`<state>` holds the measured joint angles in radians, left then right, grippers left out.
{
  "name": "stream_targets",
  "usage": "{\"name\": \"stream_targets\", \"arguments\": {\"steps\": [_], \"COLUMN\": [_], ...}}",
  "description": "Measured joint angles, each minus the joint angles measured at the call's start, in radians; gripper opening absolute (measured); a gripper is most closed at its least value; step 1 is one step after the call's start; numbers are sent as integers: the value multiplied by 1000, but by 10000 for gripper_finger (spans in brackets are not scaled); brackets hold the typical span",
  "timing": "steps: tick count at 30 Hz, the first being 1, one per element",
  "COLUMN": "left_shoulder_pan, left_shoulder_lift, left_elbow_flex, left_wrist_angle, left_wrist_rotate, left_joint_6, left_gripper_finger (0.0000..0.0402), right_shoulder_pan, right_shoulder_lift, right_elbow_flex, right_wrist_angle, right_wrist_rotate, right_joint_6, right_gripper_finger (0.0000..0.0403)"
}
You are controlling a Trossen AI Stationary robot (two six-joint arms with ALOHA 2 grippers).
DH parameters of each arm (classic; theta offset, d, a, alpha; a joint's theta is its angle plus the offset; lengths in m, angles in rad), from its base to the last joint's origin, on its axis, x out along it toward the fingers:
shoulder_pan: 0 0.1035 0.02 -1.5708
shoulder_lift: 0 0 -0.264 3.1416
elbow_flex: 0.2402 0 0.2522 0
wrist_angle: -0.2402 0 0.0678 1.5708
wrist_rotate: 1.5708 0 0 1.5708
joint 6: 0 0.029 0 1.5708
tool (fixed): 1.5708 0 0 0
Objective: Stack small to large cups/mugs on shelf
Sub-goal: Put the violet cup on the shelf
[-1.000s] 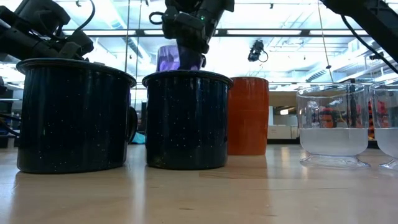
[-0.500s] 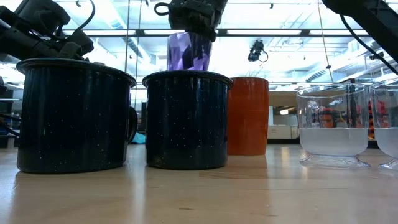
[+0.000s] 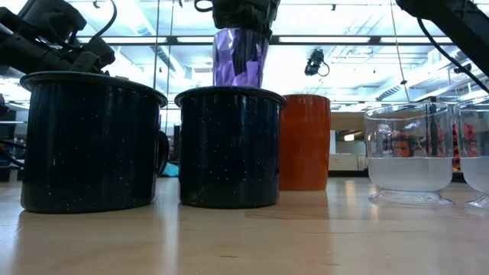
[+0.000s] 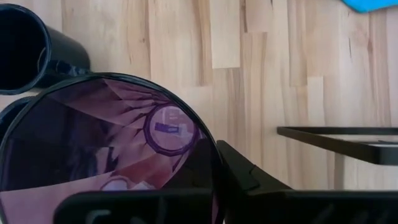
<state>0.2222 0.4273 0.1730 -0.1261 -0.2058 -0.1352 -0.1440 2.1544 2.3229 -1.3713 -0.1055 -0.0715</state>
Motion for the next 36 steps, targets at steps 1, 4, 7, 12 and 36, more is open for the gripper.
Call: {"name": "stream_targets", "arguments": {"steps": [1, 4, 7, 12, 36], "left_shoulder_pan": [0, 0, 0, 0, 0], "left_shoulder_lift": [0, 0, 0, 0, 0], "left_elbow_flex": [0, 0, 0, 0, 0], "left_wrist_angle": [0, 0, 0, 0, 2], "left_wrist_rotate": [0, 0, 0, 0, 0], "left_joint_6": [-1, -2, -3, -3, -5], "left_gripper_finger": [138, 143, 147, 151, 147], "right_shoulder_pan": [0, 0, -4, -15, -239], "right_shoulder_lift": [0, 0, -12, -56, -253], "right_elbow_flex": [9, 35, 30, 31, 29], "right_wrist_angle": [-8, -39, -69, -99, -133], "right_wrist_rotate": [0, 0, 3, 7, 135], "right_joint_6": [0, 0, 13, 42, 78], "right_gripper_finger": [7, 11, 11, 7, 11]}}
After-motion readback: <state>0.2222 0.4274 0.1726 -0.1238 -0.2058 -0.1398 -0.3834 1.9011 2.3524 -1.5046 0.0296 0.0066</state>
